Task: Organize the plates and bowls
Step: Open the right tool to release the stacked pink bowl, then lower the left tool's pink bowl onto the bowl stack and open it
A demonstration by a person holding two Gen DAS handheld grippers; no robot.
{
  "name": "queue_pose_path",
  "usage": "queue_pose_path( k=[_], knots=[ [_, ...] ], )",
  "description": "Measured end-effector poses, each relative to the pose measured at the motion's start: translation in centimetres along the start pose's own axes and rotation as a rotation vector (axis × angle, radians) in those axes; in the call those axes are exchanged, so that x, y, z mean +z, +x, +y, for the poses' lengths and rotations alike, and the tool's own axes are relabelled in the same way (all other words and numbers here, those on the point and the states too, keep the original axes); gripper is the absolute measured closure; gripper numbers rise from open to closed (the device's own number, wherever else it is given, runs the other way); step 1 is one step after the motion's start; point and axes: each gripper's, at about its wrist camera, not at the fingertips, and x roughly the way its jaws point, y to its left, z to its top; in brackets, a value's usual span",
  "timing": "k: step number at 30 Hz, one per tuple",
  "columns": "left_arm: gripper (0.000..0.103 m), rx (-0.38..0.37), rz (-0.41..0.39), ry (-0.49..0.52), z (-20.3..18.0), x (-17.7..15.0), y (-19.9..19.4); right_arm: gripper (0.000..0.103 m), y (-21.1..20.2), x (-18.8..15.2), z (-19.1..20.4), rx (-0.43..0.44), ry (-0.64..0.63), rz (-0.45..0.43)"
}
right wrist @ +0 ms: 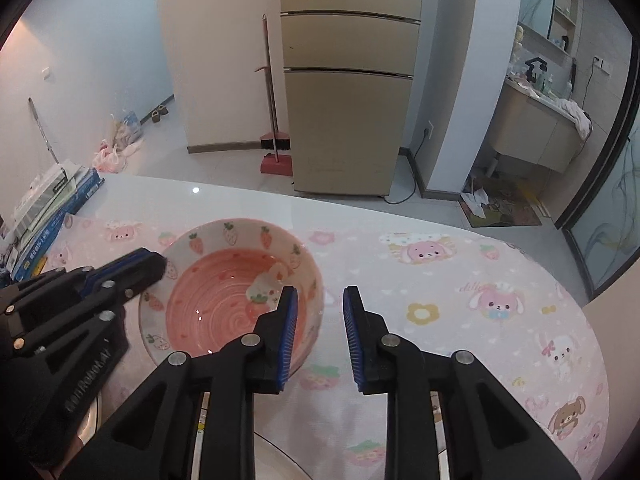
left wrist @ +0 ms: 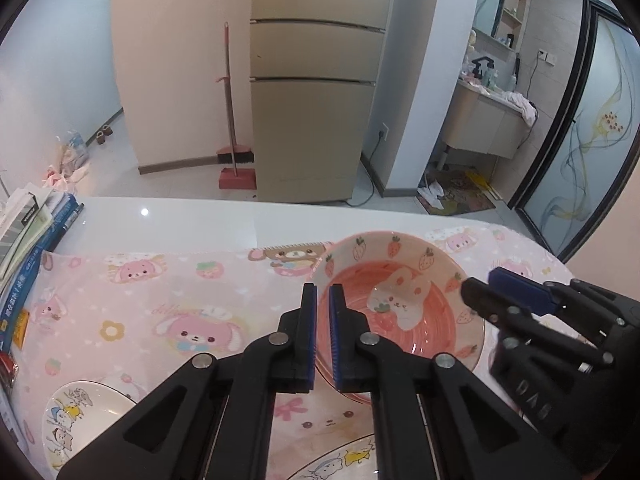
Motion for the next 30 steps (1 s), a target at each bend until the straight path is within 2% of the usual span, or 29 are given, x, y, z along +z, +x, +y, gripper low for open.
queue_pose_path(
  k=[3,6,9,10,11,13,15,16,18,19,20,25,29,30],
  knots=[
    [0.098,-0.009,-0.013,-0.002,0.3,0.1,-0.5,0.077,0.0,0.1,-0.9,-0.019,0.033,0.0],
    [0.098,-0.008,-0.036,0.002,0.4,0.3,-1.2,0.077,-0.9,0.3,-1.6,-0.002,0.063,-0.026],
    [0.089,-0.001,-0.073,0.009,0.3,0.6,-2.3,0.077,-2.3,0.6,-2.1,-0.004,0.077,-0.069],
    [0.078,0.003,-0.093,0.013,0.2,0.7,-2.8,0.077,-3.2,0.7,-2.2,-0.009,0.086,-0.096],
    [0.059,0.009,-0.117,0.019,0.1,0.8,-3.4,0.077,-3.8,0.8,-2.4,-0.012,0.094,-0.115],
    [0.034,0.017,-0.172,0.029,-0.1,1.0,-4.7,0.077,-5.5,1.0,-3.1,-0.019,0.121,-0.163],
    [0.027,0.024,-0.235,0.042,-0.3,1.1,-6.3,0.075,-6.8,1.1,-3.8,-0.021,0.151,-0.204],
    [0.02,0.024,-0.263,0.046,-0.4,1.1,-7.1,0.07,-7.6,1.1,-4.3,-0.023,0.169,-0.227],
    [0.006,0.018,-0.322,0.038,-0.5,1.4,-8.6,0.036,-9.2,1.1,-5.0,-0.04,0.192,-0.278],
    [0.0,0.01,-0.357,0.024,-0.4,1.4,-9.4,0.028,-10.3,1.0,-5.3,-0.048,0.195,-0.321],
    [0.0,0.007,-0.392,0.012,-0.2,1.4,-10.2,0.019,-11.4,0.8,-5.4,-0.057,0.198,-0.369],
    [0.0,0.036,-0.549,0.032,-0.1,1.0,-14.2,0.016,-15.5,0.2,-5.1,-0.118,0.176,-0.508],
    [0.0,0.058,-0.644,0.088,-0.4,0.7,-17.0,0.0,-19.2,-0.6,-4.4,-0.153,0.147,-0.622],
    [0.0,0.052,-0.66,0.098,-0.5,0.6,-17.7,0.0,-20.2,-1.0,-4.2,-0.158,0.144,-0.652]
  ],
)
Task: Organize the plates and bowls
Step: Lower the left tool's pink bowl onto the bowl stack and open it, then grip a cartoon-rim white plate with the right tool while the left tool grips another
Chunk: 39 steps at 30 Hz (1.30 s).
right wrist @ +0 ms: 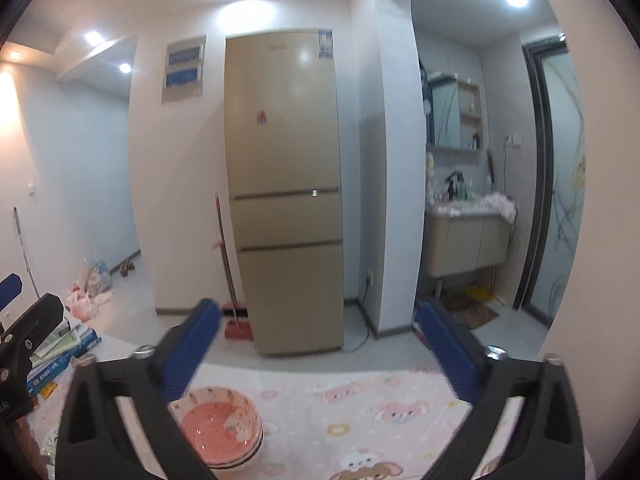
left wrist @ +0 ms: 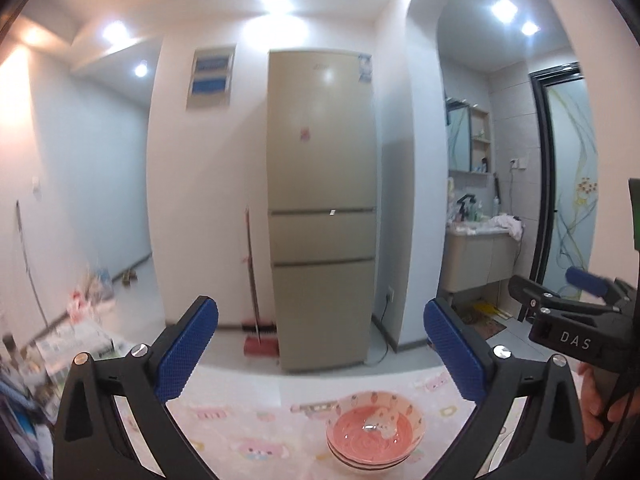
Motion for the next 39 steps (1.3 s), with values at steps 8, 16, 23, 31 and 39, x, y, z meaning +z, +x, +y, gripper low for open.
queue_pose_path(
  k=[8,16,23,31,39],
  knots=[
    [0.0,0.025,-0.173,-0.046,-0.1,2.4,-5.5,0.0,-7.5,2.2,-0.1,0.022,0.026,-0.176],
    [0.0,0.029,-0.235,-0.02,0.6,5.1,-8.4,0.0,-14.4,3.4,0.5,0.073,0.075,-0.328],
    [0.0,-0.015,-0.265,0.036,2.3,5.8,-13.4,0.0,-18.0,3.5,2.8,0.027,0.055,-0.403],
    [0.0,0.046,-0.285,0.013,5.6,3.0,-17.7,0.0,-20.5,1.7,5.2,0.148,0.113,-0.434],
    [0.0,0.175,-0.217,0.018,8.8,-0.8,-18.0,0.0,-17.9,1.0,8.0,0.314,0.125,-0.216]
  ],
)
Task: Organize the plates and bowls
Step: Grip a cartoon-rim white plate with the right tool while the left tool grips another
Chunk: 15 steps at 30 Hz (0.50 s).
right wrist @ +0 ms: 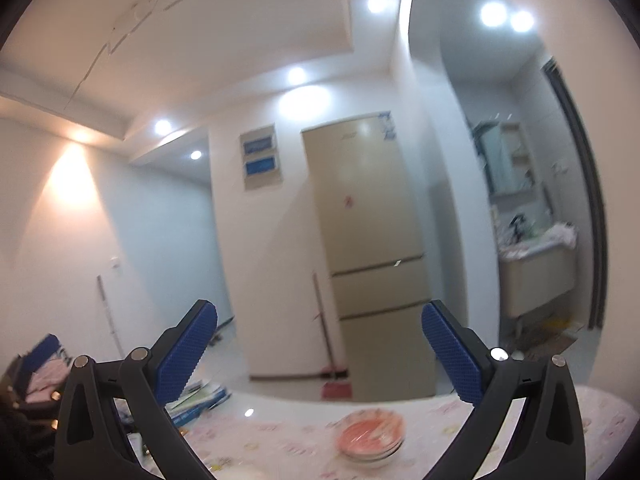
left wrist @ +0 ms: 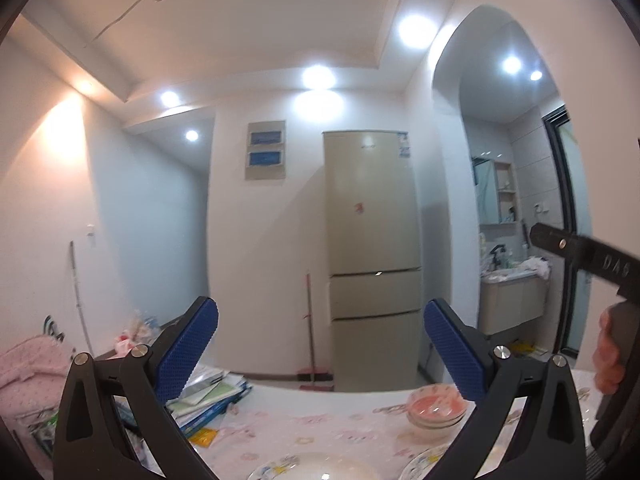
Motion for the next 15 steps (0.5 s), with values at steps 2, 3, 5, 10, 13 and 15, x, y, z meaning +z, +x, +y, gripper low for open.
queue_pose_path(
  k=[2,3,5,10,13,15],
  knots=[
    [0.0,0.001,0.041,-0.03,1.0,-1.4,0.6,0.0,1.4,-1.1,0.5,0.032,0.009,0.056],
    [0.0,-0.007,0.063,-0.051,1.6,-2.1,1.0,0.0,2.0,-1.6,0.8,0.047,0.005,0.079],
    [0.0,-0.005,0.096,-0.096,2.8,-3.6,1.5,0.0,3.5,-3.2,1.8,0.084,-0.022,0.137],
    [0.0,0.085,0.144,-0.156,5.1,-7.0,3.1,0.0,8.2,-7.7,3.5,0.144,-0.092,0.267],
    [0.0,0.077,0.228,-0.186,6.3,-9.1,4.5,0.002,10.4,-10.6,4.8,0.181,-0.131,0.349],
    [0.0,0.086,0.281,-0.199,6.9,-10.4,5.4,0.008,11.9,-12.9,5.3,0.206,-0.146,0.412]
  ],
)
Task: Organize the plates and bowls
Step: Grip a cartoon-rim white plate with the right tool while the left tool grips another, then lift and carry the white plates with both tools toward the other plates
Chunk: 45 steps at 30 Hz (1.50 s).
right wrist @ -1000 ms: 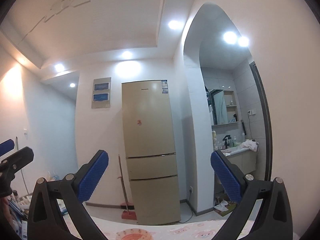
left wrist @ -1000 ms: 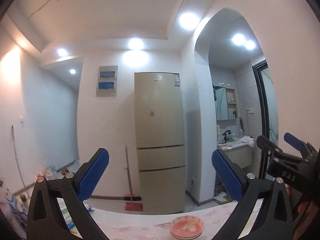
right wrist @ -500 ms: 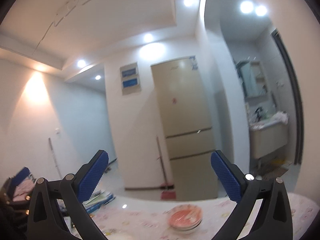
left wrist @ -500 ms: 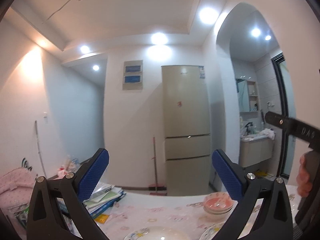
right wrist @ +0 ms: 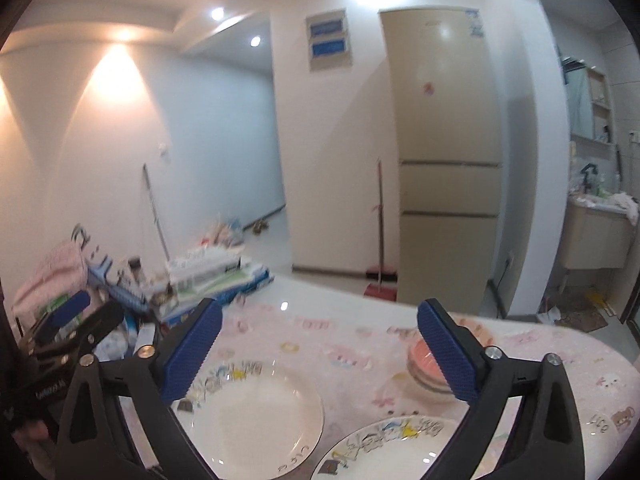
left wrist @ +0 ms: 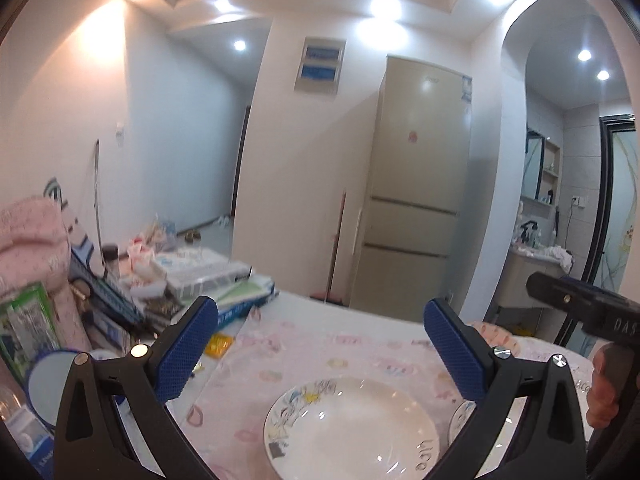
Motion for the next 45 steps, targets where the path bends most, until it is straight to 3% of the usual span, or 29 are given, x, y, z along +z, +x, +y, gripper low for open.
queue_pose_path(
  k=[3,8,15,18,21,25,30,34,36,41,45],
  knots=[
    [0.0,0.029,0.101,-0.037,0.9,-1.3,2.4,0.017,4.1,-1.9,0.0,0.013,-0.002,0.108],
    [0.0,-0.028,0.278,-0.173,3.3,-4.0,4.9,0.025,8.5,-4.5,-1.3,0.071,0.054,0.247],
    [0.002,-0.011,0.429,-0.281,5.1,-6.4,7.0,0.034,12.7,-8.1,-2.4,0.126,0.106,0.404],
    [0.017,0.051,0.47,-0.372,6.3,-7.7,7.7,0.036,13.6,-8.8,-2.3,0.141,0.111,0.44],
    [0.022,0.04,0.535,-0.439,7.6,-9.0,8.7,0.045,14.5,-9.7,-2.5,0.153,0.12,0.487],
    [0.033,0.003,0.593,-0.501,8.4,-10.1,9.4,0.047,15.4,-10.5,-2.8,0.177,0.154,0.537],
    [0.048,-0.011,0.651,-0.514,8.2,-10.9,9.8,0.053,16.2,-11.3,-3.2,0.178,0.179,0.564],
    [0.07,-0.03,0.686,-0.521,8.1,-11.4,10.2,0.065,17.0,-12.1,-4.0,0.224,0.26,0.596],
    [0.072,-0.016,0.693,-0.507,8.0,-11.5,10.2,0.067,17.2,-12.2,-4.0,0.236,0.273,0.596],
    [0.089,0.001,0.726,-0.491,8.0,-12.0,10.7,0.076,17.4,-12.3,-3.3,0.226,0.231,0.603],
    [0.094,0.021,0.733,-0.476,8.0,-12.2,10.8,0.084,17.6,-12.4,-2.1,0.166,0.12,0.622]
  ],
)
